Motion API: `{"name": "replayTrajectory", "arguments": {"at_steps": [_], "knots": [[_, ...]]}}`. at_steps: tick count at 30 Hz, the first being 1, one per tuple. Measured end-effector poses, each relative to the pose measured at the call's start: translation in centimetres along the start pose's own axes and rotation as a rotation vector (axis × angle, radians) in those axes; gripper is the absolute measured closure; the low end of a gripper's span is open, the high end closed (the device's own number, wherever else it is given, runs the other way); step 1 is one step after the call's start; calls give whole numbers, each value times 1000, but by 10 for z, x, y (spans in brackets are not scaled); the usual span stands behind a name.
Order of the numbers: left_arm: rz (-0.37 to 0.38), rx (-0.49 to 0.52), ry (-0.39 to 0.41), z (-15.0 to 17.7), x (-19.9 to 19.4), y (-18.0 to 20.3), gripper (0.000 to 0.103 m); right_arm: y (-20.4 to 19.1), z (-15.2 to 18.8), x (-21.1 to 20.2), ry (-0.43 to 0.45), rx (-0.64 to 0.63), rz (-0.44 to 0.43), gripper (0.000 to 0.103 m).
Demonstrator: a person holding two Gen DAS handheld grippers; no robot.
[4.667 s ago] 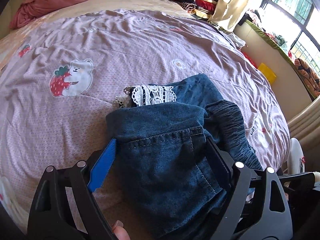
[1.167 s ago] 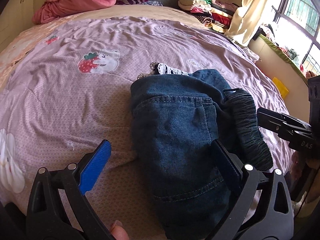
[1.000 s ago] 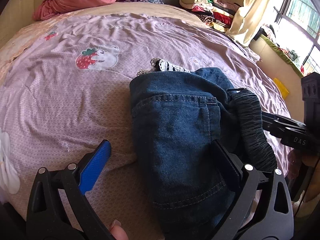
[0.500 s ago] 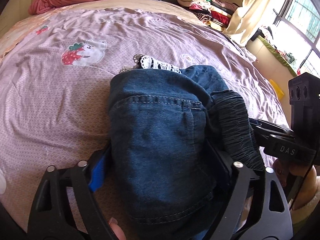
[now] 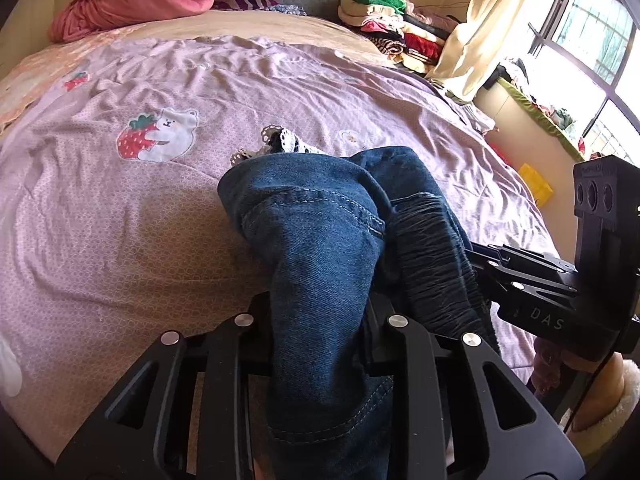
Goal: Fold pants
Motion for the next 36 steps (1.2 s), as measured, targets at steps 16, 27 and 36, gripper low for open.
{"name": "replayTrajectory", "arguments": {"at_steps": [16, 27, 36], "knots": [[-12, -4, 119, -44, -43, -11, 85, -38, -52, -15, 90, -66, 2, 87], [-25, -7, 162, -75, -49, -37, 85, -49, -94, 6, 110, -80, 0, 87], [-42, -27, 167, -92, -35, -59, 85, -43, -117, 41, 80, -71, 7, 87]]}}
Point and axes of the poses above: each gripper's, at about its wrist camera, not at the fingertips, and x roughly the way its jaws point, y to its right, z to its underside, the point moved 6 cm from there along x, roughly the way its jaws point, and after that the axes turned 4 degrees about -y, right-handed, at the moved point
